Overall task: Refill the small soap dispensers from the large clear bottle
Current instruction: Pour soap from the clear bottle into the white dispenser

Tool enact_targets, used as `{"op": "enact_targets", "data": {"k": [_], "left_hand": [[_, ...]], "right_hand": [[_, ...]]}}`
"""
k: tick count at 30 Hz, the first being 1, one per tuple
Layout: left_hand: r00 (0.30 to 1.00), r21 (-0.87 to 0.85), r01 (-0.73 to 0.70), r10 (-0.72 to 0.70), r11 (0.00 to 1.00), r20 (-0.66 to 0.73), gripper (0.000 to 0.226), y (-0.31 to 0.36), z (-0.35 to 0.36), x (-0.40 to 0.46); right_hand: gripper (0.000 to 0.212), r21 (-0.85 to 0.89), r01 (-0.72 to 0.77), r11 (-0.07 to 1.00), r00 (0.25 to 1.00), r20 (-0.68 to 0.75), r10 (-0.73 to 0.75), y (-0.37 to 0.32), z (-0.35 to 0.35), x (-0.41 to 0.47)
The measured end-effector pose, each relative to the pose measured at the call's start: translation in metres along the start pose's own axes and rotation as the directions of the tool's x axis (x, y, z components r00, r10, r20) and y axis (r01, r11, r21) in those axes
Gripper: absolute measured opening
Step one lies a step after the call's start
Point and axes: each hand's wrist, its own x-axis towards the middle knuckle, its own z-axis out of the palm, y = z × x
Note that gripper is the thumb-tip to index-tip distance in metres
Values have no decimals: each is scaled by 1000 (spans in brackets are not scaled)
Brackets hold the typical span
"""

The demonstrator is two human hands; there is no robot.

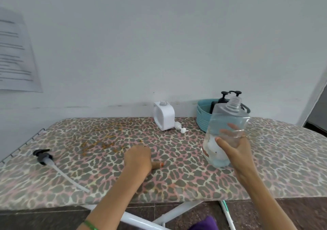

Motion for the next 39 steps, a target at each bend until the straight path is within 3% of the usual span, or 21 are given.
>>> {"op": "enact_targets", "data": {"k": [5, 7, 9, 11, 13, 15, 21, 24, 30, 34, 39], "left_hand": [[981, -64, 49, -36, 997, 192, 86, 3, -13, 9], [986, -123, 68, -47, 990, 163, 88, 3, -20, 14], [999, -272, 17, -6, 962, 41, 96, 7, -29, 19], [987, -536, -139, 72, 833, -144, 105, 17, -43, 28], [965, -724, -229, 52, 650, -258, 111, 33, -60, 44], [962, -819, -213, -31, 533, -270, 113, 52, -69, 63], [930, -932, -32, -331, 361, -160, 119, 92, -57, 108], [892, -957, 23, -438, 290, -111, 106, 96, -47, 123], [869, -981, -130, -460, 144, -183, 42, 81, -41, 124], [861, -956, -262, -416, 131, -293, 35, 52, -45, 85], [858, -926, -354, -350, 130, -377, 35, 3, -21, 11]], "right_hand": [[62, -48, 68, 997, 995, 79, -64, 5, 32, -12], [61, -88, 91, 992, 993, 82, -84, 9, 39, -17], [59, -109, 118, 987, 991, 70, -111, 14, 42, -18], [59, -117, 130, 985, 991, 51, -125, 19, 42, -20], [62, -145, 140, 979, 990, 32, -137, 23, 44, -24], [67, -177, 150, 973, 989, 24, -148, 25, 45, -27], [70, -216, 177, 960, 984, 36, -173, 34, 44, -24], [70, -218, 191, 957, 982, 36, -187, 36, 45, -21], [74, -212, 186, 959, 982, 20, -186, 36, 46, -19], [102, -217, 176, 960, 984, 12, -178, 35, 46, -19], [103, -210, 214, 954, 975, -10, -221, 28, 47, -20]]}}
